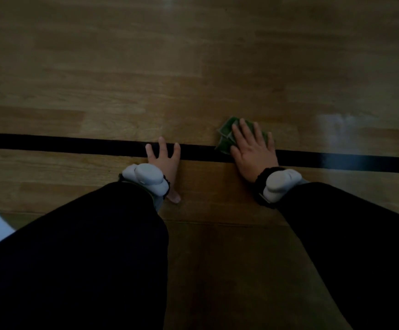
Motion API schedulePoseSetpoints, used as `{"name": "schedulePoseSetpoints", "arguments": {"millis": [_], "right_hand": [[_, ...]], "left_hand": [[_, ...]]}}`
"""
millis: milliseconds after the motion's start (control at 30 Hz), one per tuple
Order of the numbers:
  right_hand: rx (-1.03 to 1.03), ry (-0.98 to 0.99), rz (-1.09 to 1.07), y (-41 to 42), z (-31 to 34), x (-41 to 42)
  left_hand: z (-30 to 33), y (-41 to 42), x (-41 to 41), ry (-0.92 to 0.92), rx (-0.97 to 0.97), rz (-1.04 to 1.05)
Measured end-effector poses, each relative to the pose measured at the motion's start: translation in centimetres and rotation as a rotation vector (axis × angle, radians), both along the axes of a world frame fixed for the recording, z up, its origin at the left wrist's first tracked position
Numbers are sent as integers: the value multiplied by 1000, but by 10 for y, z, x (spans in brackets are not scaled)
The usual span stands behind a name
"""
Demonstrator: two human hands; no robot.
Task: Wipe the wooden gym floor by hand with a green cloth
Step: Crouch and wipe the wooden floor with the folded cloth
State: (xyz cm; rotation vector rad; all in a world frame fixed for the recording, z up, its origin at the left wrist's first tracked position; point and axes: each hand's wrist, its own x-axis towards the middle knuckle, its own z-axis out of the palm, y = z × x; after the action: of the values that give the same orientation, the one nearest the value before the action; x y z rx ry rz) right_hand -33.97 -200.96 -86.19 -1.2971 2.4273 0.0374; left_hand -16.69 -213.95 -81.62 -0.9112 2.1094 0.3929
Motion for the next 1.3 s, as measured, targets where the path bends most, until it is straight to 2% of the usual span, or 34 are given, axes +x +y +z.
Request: {"name": "schedulePoseSetpoints", "arguments": {"millis": [133,300,533,733,833,1067,1200,1300], "right_hand": [[-19,30,-76,-10,-2,5],[10,44,-71,-11,-3,9],[-11,45,208,-32,-4,46],[-36,18,265,-39,-4,40],[-33,-19,138,-44,1,15],[32,-64,-365,-15,-4,-105],[-11,3,-479,-12,-8,-107],[-11,26,-488,-27,-5,-93]], "left_hand": [[-2,-3,-2,-13,33,19],[-4,2,-6,-3,17,79],[-5,6,-8,6,-7,104],[-8,3,-7,-17,10,96],[-5,2,-6,-3,41,84],[-3,-2,-4,-1,72,90],[-4,-3,-6,-16,74,99],[-6,-5,-6,-19,85,108]]}}
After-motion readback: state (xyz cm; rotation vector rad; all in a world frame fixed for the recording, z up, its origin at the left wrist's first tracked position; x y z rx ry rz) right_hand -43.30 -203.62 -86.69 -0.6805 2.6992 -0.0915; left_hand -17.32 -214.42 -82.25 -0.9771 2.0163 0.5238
